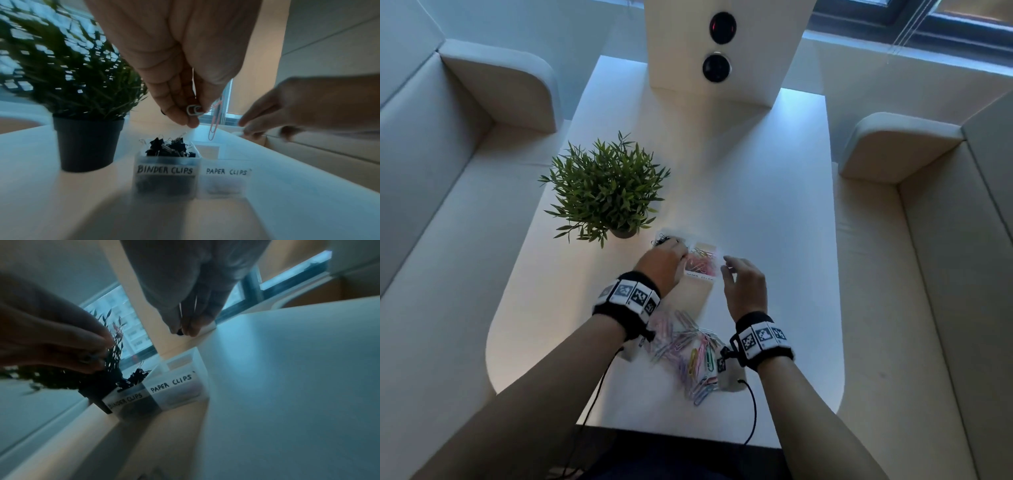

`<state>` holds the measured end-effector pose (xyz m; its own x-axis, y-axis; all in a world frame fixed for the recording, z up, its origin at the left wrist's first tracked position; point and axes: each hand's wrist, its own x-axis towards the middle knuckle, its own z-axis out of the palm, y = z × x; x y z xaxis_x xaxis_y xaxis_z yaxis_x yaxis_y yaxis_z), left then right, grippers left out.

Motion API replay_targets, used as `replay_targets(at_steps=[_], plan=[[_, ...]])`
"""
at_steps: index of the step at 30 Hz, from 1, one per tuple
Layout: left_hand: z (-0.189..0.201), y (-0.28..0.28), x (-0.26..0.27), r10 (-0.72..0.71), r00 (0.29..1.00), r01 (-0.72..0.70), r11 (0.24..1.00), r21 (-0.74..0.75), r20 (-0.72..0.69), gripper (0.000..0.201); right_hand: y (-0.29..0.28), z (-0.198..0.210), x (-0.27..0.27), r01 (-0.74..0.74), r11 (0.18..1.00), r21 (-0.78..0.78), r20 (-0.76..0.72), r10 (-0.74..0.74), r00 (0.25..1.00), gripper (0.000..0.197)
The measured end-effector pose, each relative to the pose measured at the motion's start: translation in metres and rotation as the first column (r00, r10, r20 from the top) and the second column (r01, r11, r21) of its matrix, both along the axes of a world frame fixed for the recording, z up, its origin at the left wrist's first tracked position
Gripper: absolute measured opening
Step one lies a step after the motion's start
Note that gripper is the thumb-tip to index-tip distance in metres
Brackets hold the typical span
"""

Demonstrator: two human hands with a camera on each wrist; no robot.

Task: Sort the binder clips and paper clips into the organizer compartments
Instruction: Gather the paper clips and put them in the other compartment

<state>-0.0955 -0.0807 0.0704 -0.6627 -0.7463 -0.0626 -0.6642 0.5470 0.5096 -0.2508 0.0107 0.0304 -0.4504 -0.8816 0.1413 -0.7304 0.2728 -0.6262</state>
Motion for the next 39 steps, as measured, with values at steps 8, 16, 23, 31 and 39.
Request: replay_targets(at_steps=[8, 16, 23, 31, 39], plan=[[-0.012, -0.02, -0.053, -0.236, 0.84, 0.322, 0.942, -0.098, 0.489, 0.02, 0.062, -0.017, 0.001, 0.096, 0.995, 0.018, 0.17, -0.097, 0.981, 0.014], [-0.022, 0.004, -0.024, -0.145, 0.964, 0.161, 0.985, -0.055, 0.223, 0.019, 0.109, -0.032, 0.033, -0.135, 0.82, 0.556, 0.032, 0.141, 0.99, 0.044], [-0.062, 0.08, 0.069, 0.21, 0.902, -0.307, 0.927, 0.217, 0.378, 0.055, 0.098, -0.039, 0.05, -0.11, 0.838, 0.534, -0.037, 0.153, 0.987, 0.006], [-0.083, 0.082, 0.074, 0.208, 0.954, -0.248, 0.951, 0.183, 0.215, 0.028, 0.08, -0.034, 0.049, -0.046, 0.867, 0.496, -0.018, 0.064, 0.998, 0.019], [-0.079, 0.068, 0.063, 0.249, 0.945, -0.286, 0.944, 0.167, 0.212, 0.024, 0.076, -0.038, 0.044, -0.093, 0.867, 0.49, 0.009, 0.102, 0.995, 0.02]])
